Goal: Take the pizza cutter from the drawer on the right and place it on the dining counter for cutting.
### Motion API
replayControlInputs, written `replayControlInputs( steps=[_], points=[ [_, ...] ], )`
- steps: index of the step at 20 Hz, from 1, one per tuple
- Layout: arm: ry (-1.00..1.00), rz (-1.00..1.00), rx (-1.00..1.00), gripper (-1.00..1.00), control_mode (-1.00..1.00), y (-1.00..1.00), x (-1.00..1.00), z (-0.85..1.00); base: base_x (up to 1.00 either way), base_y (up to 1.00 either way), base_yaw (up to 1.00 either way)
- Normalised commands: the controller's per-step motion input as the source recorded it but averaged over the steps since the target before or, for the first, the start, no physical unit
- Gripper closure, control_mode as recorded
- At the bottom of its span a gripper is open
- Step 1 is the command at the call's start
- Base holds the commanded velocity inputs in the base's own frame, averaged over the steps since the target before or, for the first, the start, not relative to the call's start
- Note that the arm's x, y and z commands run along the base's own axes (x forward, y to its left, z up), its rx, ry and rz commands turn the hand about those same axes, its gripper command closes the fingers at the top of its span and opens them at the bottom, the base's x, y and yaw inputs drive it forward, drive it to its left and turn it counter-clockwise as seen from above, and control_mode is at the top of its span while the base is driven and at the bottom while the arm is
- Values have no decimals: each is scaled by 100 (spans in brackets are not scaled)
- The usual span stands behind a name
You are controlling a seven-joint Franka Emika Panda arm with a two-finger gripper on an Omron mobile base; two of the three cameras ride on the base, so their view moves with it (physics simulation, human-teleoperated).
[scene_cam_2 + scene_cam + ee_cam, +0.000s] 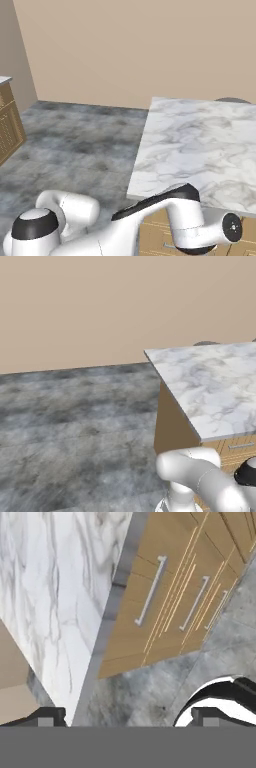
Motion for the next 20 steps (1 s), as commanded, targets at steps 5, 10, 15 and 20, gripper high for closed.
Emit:
replayControlInputs(
  steps=[5,10,15,20],
  points=[
    [-4,-21,21,-100,-100,-36,8,-45,0,0,0],
    [-6,-22,21,-100,-100,-27,8,-41,0,0,0],
    [-6,-23,18,-100,-100,-17,9,-38,0,0,0],
    [-3,-21,10,-100,-100,0,7,-40,0,0,0]
  ],
)
